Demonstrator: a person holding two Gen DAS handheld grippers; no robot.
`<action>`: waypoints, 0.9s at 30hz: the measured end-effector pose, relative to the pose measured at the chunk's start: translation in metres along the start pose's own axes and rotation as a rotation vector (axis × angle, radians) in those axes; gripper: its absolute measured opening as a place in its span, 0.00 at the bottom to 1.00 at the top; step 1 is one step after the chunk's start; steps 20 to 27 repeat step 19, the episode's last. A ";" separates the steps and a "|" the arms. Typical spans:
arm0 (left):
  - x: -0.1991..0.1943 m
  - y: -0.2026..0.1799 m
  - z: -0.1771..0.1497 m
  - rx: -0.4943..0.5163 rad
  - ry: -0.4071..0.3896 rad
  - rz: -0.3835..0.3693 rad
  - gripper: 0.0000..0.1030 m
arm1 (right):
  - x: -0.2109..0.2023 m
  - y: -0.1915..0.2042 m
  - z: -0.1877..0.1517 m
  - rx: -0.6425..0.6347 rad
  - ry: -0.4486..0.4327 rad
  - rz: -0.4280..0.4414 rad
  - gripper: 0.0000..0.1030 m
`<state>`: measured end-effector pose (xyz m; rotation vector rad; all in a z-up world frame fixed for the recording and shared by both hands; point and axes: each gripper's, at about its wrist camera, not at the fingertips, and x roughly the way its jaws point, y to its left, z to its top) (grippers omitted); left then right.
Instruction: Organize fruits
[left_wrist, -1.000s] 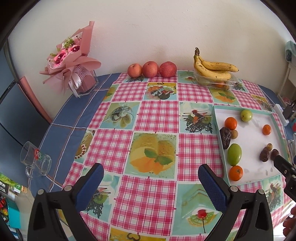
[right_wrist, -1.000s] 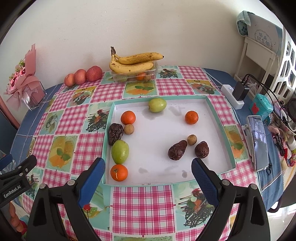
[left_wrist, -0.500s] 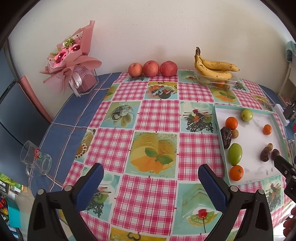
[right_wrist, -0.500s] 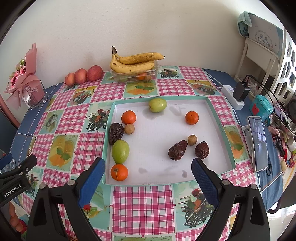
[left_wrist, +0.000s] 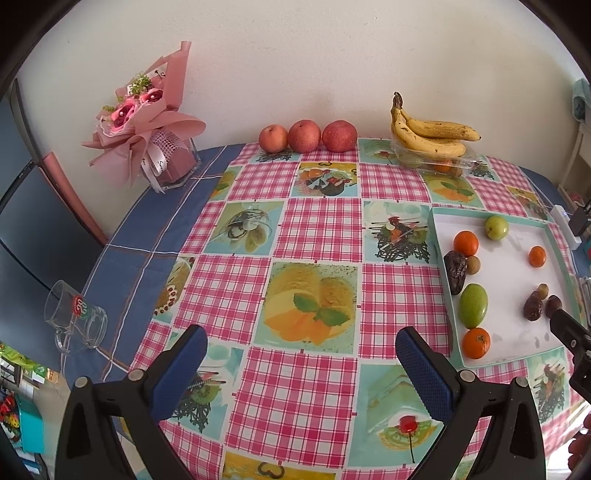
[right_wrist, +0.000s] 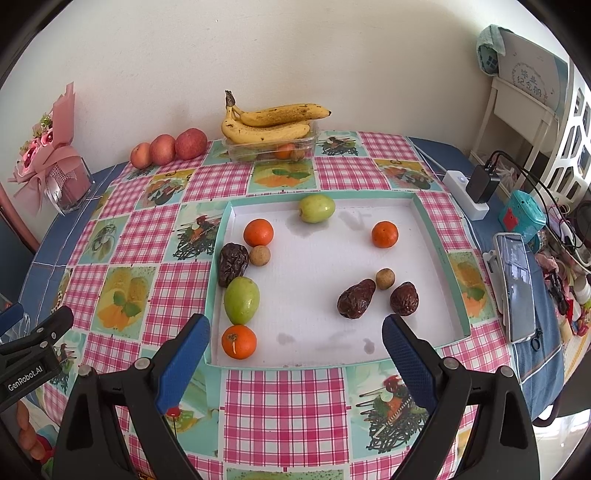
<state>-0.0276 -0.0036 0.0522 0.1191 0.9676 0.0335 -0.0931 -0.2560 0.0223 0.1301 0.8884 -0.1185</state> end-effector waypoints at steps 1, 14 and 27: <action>0.000 0.000 0.000 0.001 0.001 0.003 1.00 | 0.000 0.000 0.000 0.000 0.000 0.000 0.92; 0.002 0.000 -0.002 -0.001 0.009 0.025 1.00 | 0.001 0.001 0.000 -0.006 0.004 0.000 0.92; 0.002 -0.002 -0.001 0.004 0.006 0.026 1.00 | 0.001 0.001 0.000 -0.006 0.004 0.001 0.92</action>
